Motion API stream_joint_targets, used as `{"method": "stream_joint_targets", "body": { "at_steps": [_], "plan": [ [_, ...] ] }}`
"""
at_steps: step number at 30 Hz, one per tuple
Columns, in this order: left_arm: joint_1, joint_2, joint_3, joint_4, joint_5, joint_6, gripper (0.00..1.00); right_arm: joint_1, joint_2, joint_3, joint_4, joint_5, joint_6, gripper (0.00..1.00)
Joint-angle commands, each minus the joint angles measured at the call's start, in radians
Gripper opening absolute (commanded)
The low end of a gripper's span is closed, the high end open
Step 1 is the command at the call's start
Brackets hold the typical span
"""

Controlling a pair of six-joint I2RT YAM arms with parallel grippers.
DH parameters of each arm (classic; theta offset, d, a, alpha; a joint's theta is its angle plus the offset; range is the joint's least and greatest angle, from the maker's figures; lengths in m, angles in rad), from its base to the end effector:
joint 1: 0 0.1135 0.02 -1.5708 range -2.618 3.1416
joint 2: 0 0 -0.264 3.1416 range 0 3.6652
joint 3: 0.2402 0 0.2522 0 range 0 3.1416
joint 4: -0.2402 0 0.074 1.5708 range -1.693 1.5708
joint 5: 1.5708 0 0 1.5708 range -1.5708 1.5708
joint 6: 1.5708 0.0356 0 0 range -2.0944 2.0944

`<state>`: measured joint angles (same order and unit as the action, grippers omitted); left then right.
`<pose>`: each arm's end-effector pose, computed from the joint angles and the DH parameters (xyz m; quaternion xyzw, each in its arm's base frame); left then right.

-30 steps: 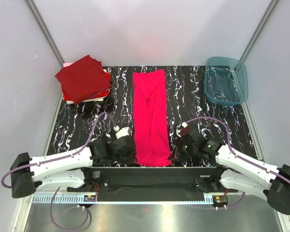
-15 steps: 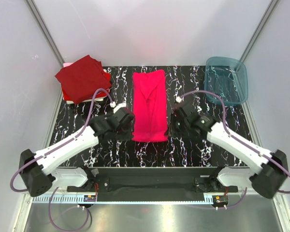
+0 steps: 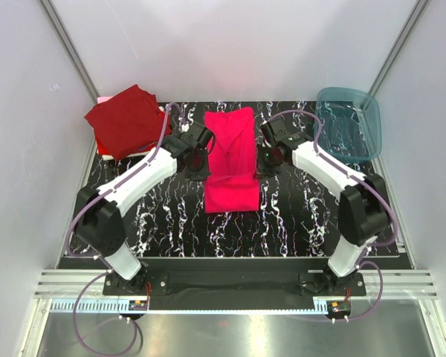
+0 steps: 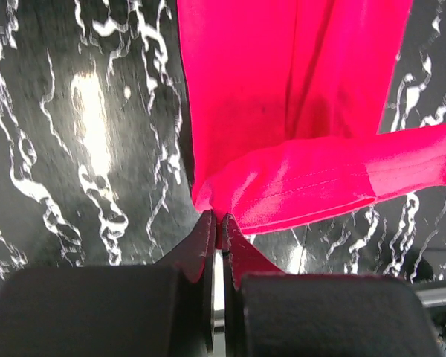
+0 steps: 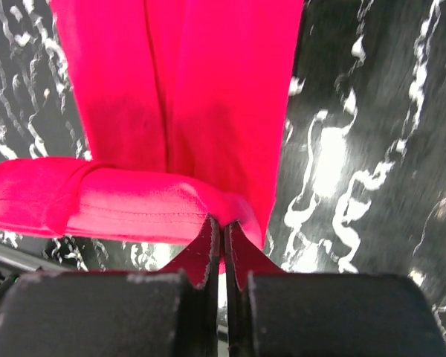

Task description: Fold and stack the t-shirts

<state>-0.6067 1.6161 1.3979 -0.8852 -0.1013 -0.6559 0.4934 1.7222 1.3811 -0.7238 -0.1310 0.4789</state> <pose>0.2759 -0.1871 0.2851 -0.0356 0.9710 -0.0967 0.2158 0.3181 0.1764 0.2535 -0.0234 0.9660 0.1727 0.1912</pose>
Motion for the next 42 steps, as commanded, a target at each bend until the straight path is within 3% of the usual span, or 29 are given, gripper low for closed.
{"method": "stream_joint_targets", "body": {
  "at_steps": [1,15,29,31,33,34,35,36,38,39,41,42],
  "plan": [
    [0.041,0.072,0.107,-0.009,0.043,0.090,0.00,-0.032,0.075,0.102,-0.031,-0.029,-0.085,0.00],
    [0.134,0.349,0.369,-0.052,0.092,0.174,0.00,-0.108,0.350,0.424,-0.109,-0.079,-0.114,0.00],
    [0.183,0.505,0.552,-0.086,0.095,0.229,0.00,-0.145,0.496,0.548,-0.138,-0.094,-0.134,0.00],
    [0.191,0.548,0.599,-0.115,0.095,0.237,0.07,-0.153,0.539,0.590,-0.155,-0.097,-0.143,0.03],
    [0.205,0.606,0.709,-0.149,0.095,0.239,0.25,-0.173,0.594,0.687,-0.193,-0.107,-0.158,0.29],
    [0.209,0.628,0.793,-0.185,0.095,0.240,0.26,-0.182,0.614,0.731,-0.216,-0.107,-0.160,0.52],
    [0.223,0.646,0.838,-0.202,0.122,0.240,0.28,-0.193,0.632,0.775,-0.261,-0.105,-0.158,0.60],
    [0.231,0.675,0.881,-0.221,0.127,0.242,0.33,-0.214,0.655,0.850,-0.278,-0.101,-0.146,0.65],
    [0.252,0.682,0.966,-0.259,0.117,0.240,0.56,-0.230,0.662,0.907,-0.311,-0.110,-0.145,0.74],
    [0.255,0.653,0.964,-0.258,0.112,0.239,0.61,-0.240,0.637,0.917,-0.310,-0.116,-0.145,0.75],
    [0.262,0.560,0.891,-0.233,0.103,0.237,0.72,-0.245,0.584,0.824,-0.276,-0.116,-0.138,0.77],
    [0.262,0.520,0.844,-0.189,0.103,0.236,0.85,-0.245,0.509,0.773,-0.252,-0.127,-0.137,0.77]
  ]
}}
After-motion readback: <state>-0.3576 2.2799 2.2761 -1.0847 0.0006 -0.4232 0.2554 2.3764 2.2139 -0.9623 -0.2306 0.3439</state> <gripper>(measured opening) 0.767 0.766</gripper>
